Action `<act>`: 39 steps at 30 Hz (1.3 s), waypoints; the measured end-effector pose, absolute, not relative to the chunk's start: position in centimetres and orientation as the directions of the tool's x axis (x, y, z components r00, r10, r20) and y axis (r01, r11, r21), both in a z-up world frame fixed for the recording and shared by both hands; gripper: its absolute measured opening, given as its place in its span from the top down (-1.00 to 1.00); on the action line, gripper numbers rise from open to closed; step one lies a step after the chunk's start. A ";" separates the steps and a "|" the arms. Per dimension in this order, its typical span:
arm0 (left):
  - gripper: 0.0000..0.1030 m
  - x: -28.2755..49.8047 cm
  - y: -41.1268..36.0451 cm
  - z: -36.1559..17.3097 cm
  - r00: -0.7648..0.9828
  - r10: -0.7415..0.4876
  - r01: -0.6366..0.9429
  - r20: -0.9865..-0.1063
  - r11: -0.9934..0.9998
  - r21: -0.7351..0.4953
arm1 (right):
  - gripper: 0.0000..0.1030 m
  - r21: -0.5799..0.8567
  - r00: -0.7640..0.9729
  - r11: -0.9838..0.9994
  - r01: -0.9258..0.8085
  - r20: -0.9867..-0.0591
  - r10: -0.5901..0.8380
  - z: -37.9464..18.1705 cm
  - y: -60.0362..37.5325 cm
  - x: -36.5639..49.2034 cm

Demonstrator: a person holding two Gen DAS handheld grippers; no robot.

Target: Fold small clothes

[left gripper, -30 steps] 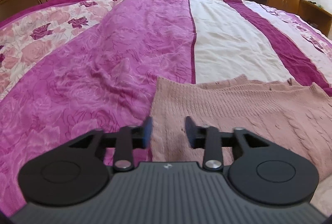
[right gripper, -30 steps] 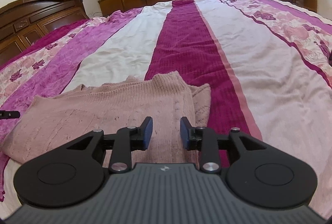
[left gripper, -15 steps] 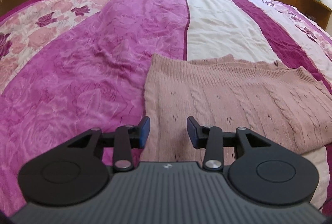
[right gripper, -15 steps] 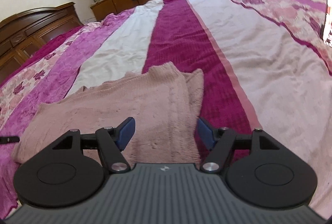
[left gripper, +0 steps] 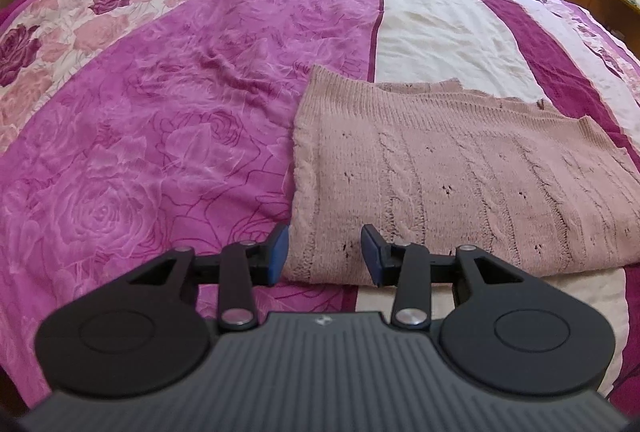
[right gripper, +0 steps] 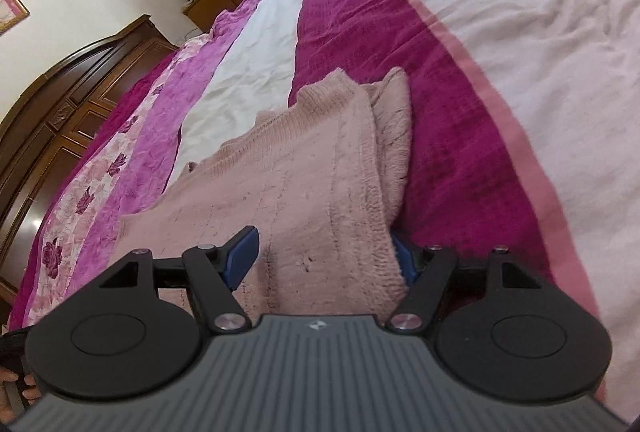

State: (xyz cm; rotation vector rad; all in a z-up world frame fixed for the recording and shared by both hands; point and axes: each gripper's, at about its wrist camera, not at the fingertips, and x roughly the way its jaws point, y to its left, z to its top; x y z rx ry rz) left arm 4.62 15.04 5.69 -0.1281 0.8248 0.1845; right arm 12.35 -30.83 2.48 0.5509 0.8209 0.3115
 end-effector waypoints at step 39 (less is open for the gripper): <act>0.18 4.5 14.6 5.3 0.658 0.108 -0.214 -0.745 0.976 -0.048 | 0.02 0.707 0.645 0.707 -0.021 -0.531 0.549 -0.6 -30.6 14.7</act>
